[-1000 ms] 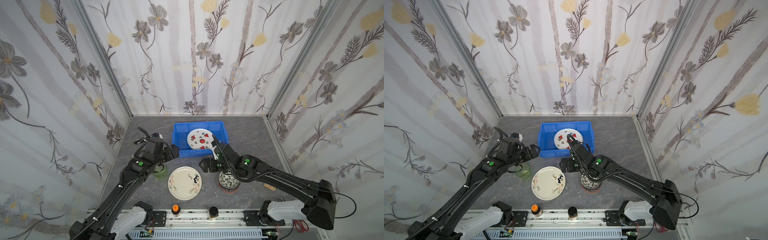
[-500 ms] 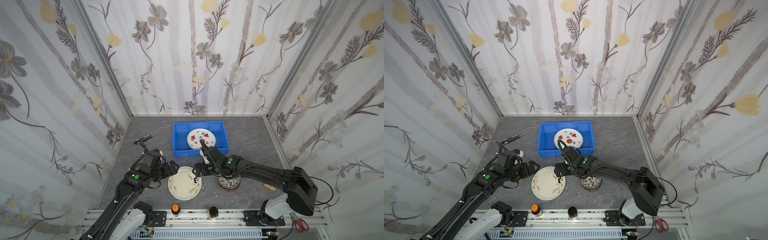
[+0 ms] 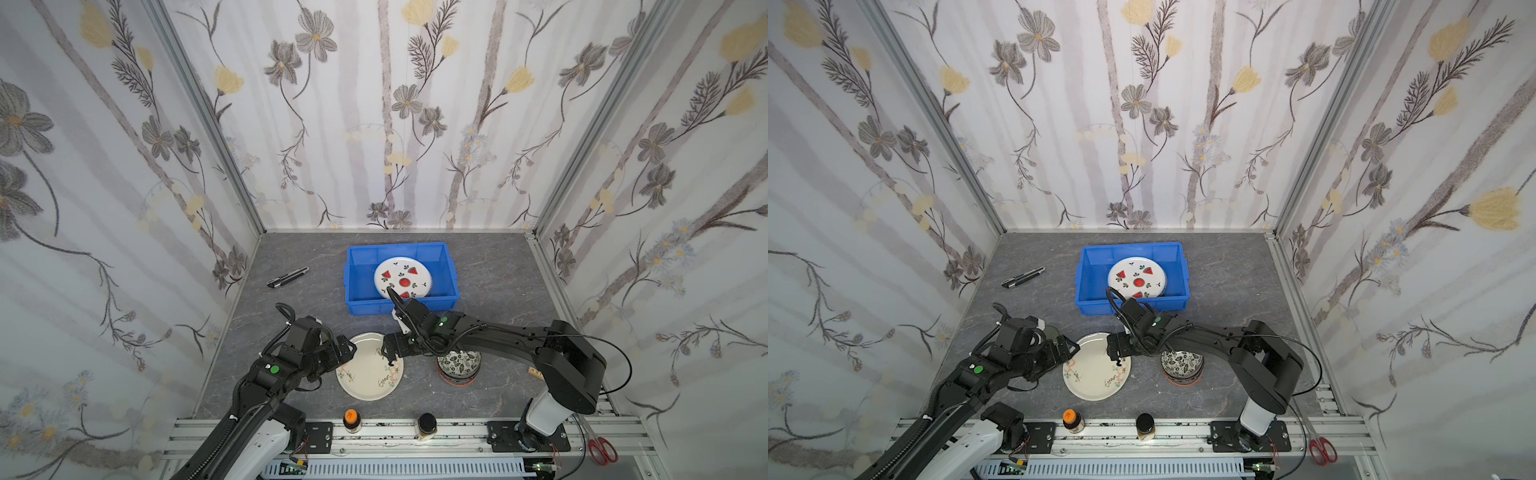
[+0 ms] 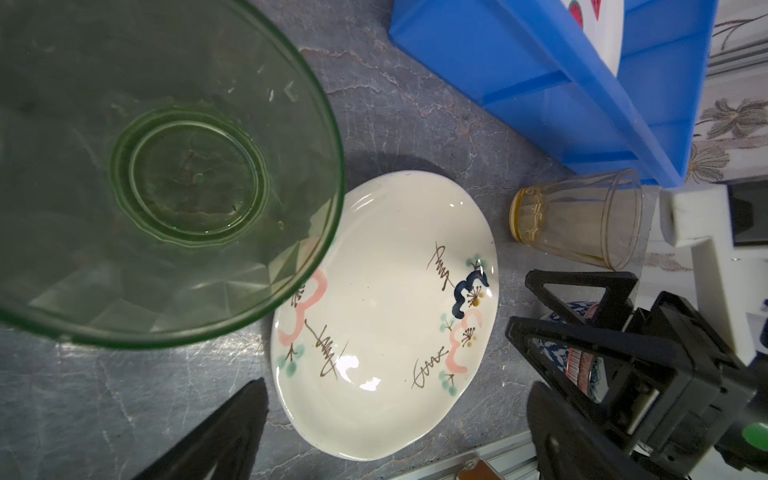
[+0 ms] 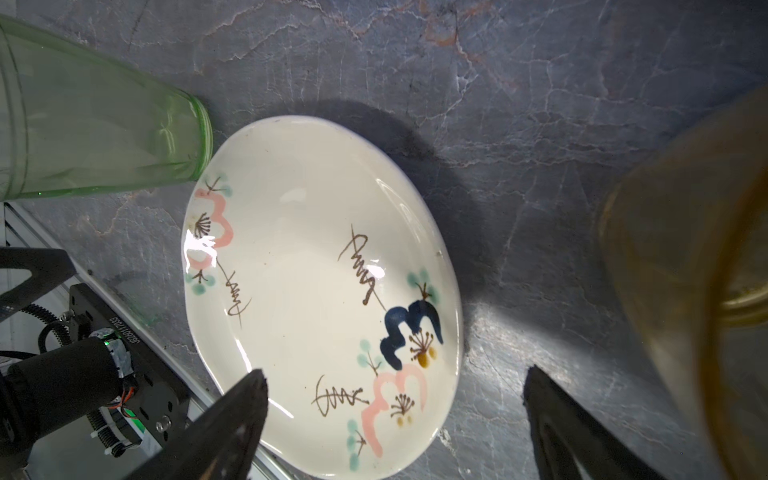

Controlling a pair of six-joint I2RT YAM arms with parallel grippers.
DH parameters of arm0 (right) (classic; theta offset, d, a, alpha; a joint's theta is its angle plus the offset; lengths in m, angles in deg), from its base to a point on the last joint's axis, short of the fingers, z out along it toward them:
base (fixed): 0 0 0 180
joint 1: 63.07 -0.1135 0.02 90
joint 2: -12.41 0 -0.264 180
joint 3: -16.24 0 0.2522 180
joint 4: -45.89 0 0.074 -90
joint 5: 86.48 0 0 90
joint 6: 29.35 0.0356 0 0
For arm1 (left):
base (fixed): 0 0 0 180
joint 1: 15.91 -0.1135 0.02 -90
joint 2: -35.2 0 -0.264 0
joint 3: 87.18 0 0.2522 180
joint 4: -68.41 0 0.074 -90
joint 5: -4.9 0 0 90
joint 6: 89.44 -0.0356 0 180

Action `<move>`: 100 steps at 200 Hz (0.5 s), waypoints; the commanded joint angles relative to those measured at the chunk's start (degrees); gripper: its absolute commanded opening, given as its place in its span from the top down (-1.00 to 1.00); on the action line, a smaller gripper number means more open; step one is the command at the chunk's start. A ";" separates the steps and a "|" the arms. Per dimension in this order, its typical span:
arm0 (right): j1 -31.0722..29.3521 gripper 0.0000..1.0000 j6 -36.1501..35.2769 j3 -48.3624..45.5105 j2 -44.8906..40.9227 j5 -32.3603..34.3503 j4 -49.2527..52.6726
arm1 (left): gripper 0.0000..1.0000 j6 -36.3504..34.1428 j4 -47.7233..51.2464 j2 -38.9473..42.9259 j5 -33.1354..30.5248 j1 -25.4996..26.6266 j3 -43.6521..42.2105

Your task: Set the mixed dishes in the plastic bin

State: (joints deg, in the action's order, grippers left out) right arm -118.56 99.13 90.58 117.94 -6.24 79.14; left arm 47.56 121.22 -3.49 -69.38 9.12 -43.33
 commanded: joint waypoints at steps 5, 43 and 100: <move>-0.19 -0.89 -1.25 0.68 0.94 -0.44 -2.63 | -1.00 5.11 -3.15 0.46 -3.18 0.93 -1.04; -0.15 -0.89 -1.66 0.94 1.68 -0.90 -2.63 | -1.00 10.02 -5.06 0.91 -6.24 3.39 -3.73; -0.24 -0.88 -1.96 1.03 2.48 -1.39 -3.22 | -1.00 13.54 -6.74 0.90 -9.63 7.09 -5.30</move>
State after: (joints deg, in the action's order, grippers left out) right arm -118.62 97.64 91.17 119.87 -6.83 77.85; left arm 58.86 116.65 -2.38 -76.20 15.31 -48.27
